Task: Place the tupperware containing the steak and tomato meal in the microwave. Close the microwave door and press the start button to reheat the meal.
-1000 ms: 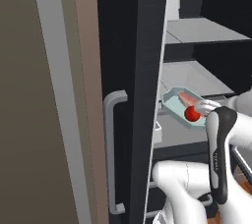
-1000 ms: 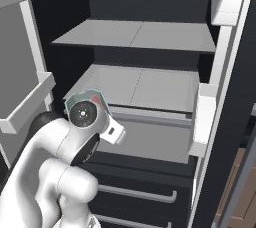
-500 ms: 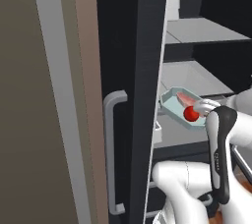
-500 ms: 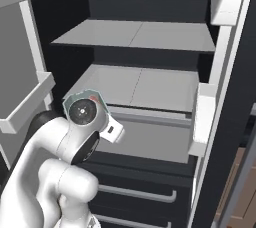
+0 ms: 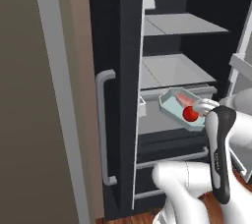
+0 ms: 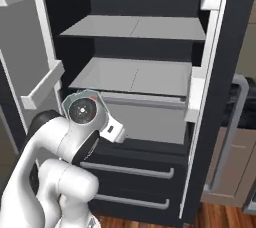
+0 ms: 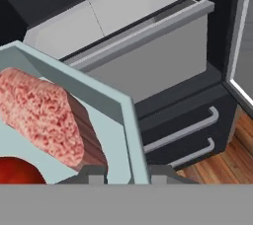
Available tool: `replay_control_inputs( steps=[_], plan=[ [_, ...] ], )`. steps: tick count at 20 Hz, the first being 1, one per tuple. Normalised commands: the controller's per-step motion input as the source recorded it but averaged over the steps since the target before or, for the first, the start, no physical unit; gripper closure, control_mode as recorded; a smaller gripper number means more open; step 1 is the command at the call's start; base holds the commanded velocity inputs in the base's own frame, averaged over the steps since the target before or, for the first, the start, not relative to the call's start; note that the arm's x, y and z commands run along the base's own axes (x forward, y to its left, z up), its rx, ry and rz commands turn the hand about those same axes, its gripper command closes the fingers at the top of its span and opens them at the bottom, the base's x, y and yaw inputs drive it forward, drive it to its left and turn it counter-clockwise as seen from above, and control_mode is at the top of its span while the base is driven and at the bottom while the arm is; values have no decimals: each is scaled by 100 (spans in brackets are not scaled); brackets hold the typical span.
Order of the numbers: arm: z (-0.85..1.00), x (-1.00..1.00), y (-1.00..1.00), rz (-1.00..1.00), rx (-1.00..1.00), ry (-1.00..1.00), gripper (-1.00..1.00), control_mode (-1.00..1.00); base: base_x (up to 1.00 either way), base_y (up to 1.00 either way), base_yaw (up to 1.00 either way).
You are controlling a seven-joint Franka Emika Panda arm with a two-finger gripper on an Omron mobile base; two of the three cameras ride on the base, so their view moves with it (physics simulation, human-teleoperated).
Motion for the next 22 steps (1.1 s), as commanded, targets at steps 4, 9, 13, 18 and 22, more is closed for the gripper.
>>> replay_control_inputs(
  steps=[4,9,13,18,22],
  plan=[
    [0,0,0,0,0,0,100,100,-78,-7,-17],
    [0,0,0,0,0,0,100,100,-56,-36,-40],
    [0,0,0,0,0,0,100,100,-26,-34,-60],
    [0,0,0,0,0,0,100,100,-1,-46,-63],
    [0,0,0,0,0,0,100,100,5,-62,-63]
  ],
)
